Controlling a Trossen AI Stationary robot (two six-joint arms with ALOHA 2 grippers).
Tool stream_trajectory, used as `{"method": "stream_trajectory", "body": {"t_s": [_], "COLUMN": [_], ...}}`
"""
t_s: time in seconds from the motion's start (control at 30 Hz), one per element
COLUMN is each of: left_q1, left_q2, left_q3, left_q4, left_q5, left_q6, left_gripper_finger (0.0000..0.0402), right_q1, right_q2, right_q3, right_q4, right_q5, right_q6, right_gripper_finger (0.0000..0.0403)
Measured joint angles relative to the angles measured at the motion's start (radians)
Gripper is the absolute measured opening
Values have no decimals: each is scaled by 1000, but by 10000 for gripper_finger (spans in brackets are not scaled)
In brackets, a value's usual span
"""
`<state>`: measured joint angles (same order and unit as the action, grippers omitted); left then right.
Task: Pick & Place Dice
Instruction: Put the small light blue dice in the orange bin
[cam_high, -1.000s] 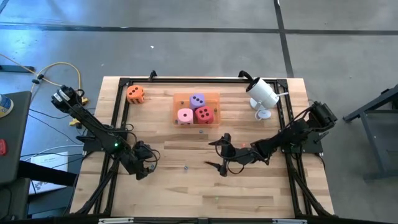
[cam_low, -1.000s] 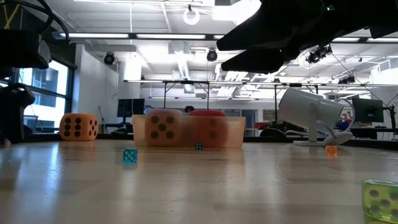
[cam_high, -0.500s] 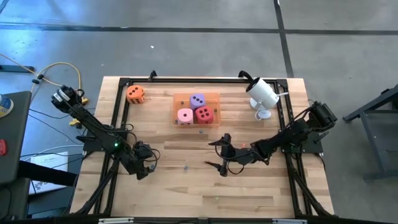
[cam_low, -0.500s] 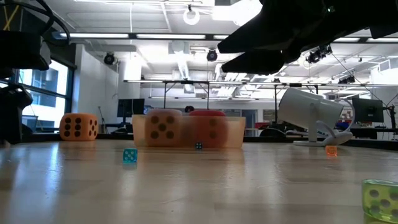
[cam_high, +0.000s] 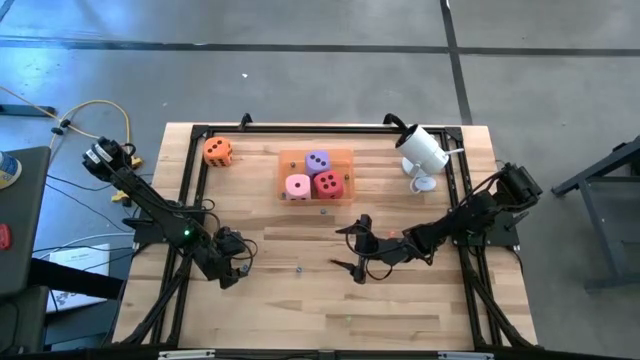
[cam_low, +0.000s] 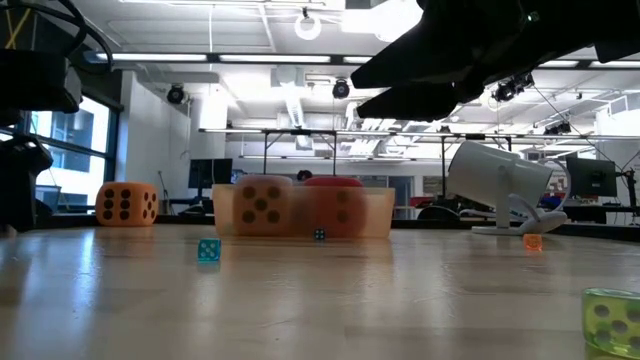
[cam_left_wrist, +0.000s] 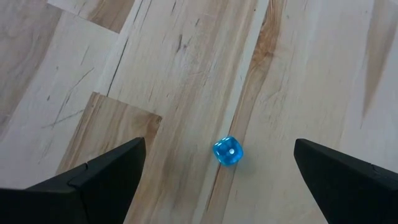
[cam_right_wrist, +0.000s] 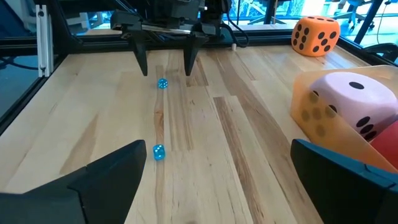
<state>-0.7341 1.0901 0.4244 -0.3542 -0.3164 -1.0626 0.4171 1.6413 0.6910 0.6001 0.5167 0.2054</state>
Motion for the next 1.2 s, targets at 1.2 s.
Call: {"method": "stream_trajectory", "body": {"t_s": [1.2], "left_q1": [32], "left_q2": [0], "left_q3": [0], "left_q4": [0], "left_q5": [-30], "left_q6": [-34], "left_gripper_finger": [397], "right_q1": [0], "right_q2": [0], "right_q3": [0], "right_q4": [-13], "right_q5": [0], "right_q6": [11], "right_gripper_finger": [393]}}
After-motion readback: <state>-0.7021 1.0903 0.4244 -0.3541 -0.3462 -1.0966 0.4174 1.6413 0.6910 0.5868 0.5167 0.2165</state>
